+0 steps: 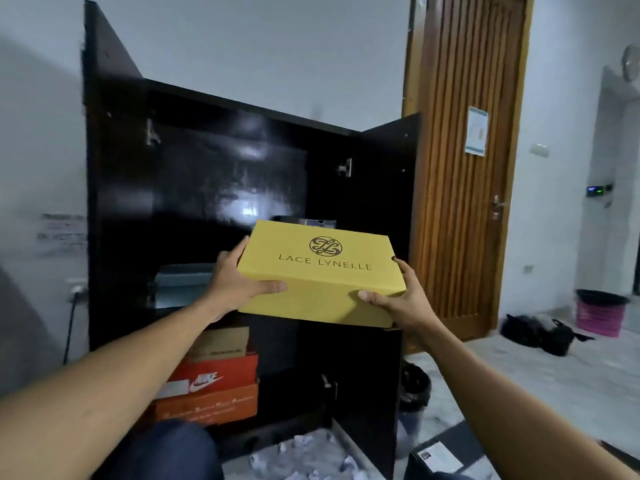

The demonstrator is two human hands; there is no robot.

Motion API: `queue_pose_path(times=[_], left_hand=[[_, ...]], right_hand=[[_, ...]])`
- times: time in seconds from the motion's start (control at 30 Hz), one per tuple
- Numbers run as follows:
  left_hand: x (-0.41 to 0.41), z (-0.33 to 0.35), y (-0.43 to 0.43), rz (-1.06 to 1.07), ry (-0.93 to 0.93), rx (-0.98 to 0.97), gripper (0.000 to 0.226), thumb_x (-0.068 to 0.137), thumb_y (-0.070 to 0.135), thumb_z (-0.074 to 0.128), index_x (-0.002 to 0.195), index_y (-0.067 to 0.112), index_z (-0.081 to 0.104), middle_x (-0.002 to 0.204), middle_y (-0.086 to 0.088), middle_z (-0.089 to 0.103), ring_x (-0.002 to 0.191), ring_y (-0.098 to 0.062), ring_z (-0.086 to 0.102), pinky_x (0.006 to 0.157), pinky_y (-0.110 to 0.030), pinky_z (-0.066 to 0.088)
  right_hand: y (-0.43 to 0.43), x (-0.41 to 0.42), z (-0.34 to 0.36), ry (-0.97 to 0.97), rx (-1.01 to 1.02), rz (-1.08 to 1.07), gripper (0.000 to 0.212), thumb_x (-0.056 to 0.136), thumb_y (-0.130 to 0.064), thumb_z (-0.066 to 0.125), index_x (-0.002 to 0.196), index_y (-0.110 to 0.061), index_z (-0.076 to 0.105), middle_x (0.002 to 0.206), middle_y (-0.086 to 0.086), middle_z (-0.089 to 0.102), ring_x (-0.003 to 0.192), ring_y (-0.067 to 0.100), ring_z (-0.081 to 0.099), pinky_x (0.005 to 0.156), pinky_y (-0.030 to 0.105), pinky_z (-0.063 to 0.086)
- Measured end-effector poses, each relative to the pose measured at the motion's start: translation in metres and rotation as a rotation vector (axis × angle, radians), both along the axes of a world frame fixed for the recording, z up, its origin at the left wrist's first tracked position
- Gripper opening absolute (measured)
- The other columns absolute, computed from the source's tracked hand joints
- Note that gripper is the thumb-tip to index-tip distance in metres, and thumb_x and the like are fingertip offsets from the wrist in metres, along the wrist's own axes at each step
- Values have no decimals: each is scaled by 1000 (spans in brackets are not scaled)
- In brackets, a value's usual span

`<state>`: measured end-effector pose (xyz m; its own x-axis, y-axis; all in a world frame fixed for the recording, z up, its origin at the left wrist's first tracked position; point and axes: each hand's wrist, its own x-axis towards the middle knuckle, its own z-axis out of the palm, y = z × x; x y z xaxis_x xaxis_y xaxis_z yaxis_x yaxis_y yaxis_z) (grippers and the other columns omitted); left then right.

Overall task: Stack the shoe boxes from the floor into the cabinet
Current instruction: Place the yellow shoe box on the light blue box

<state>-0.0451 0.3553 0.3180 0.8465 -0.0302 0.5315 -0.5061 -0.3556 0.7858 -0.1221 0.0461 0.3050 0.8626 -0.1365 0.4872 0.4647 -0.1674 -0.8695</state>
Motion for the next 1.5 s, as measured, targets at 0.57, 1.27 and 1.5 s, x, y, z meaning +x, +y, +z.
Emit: queue_pose_path(times=[0.57, 1.27, 1.5], left_hand=[[130, -33, 109, 306, 112, 29, 77, 50, 34, 98, 114, 39, 56, 102, 9, 45, 103, -17, 54, 91, -32, 50], [348, -71, 135, 946, -203, -48, 41, 83, 10, 75, 115, 7, 48, 138, -16, 35, 108, -42, 53, 81, -43, 48], [361, -93, 148, 908, 22, 335, 60, 87, 38, 68, 138, 19, 42, 162, -6, -2, 126, -32, 48, 81, -34, 46]], right_hand=[[118, 233, -50, 87, -76, 175, 89, 63, -10, 92, 133, -24, 39, 116, -6, 59, 102, 5, 57, 74, 19, 54], [226, 474, -90, -205, -173, -50, 64, 83, -15, 77, 136, -18, 42, 132, 3, 47, 111, 4, 48, 89, 14, 45], [237, 517, -85, -102, -458, 57, 96, 82, -14, 75, 157, -20, 16, 155, 5, 22, 136, 18, 36, 111, 28, 35]])
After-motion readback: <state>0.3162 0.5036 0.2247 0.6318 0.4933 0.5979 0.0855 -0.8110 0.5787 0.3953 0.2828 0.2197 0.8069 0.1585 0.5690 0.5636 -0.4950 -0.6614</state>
